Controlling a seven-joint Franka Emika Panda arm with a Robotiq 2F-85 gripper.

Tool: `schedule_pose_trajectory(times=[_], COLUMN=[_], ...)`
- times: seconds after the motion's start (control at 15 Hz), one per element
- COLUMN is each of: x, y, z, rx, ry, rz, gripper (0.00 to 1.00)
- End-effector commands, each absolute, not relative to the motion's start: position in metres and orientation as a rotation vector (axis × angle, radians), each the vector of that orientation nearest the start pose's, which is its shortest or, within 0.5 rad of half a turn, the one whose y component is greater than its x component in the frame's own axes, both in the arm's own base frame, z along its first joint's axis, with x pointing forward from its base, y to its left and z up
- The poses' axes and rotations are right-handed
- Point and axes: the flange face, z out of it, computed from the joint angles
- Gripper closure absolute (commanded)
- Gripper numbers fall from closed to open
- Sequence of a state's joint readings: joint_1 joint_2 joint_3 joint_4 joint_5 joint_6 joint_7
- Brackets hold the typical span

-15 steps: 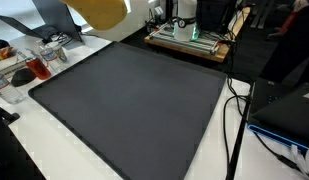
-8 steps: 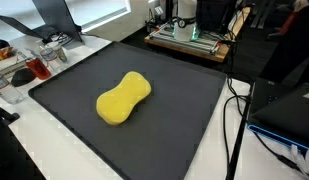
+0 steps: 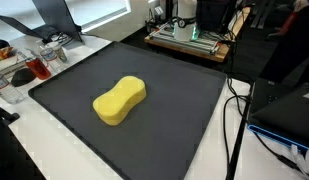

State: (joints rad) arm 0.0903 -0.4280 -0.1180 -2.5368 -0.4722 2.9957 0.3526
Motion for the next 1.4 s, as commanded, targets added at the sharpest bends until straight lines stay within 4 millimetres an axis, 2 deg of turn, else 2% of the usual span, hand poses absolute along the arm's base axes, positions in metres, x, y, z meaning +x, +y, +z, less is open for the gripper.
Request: schedule_pose_trajectory(times=[0.0, 0.33, 0.6, 0.8, 1.07, 1.33], x=[0.463, 0.486, 0.511, 0.534, 0.565, 0.592], y=[0.044, 0.100, 0.125, 0.141, 0.172, 0.202], z=[0.513, 0.509, 0.509, 0.500, 0.484, 0.461], rx=[-3.018, -3.239, -3.321, -3.358, -3.375, -3.406], ry=[-0.112, -0.252, -0.349, -0.381, -0.450, -0.591], rz=[-1.157, -0.814, -0.544, -0.418, -0.385, -0.449], gripper=[0.00, 0.00, 0.00, 0.00, 0.00, 0.00])
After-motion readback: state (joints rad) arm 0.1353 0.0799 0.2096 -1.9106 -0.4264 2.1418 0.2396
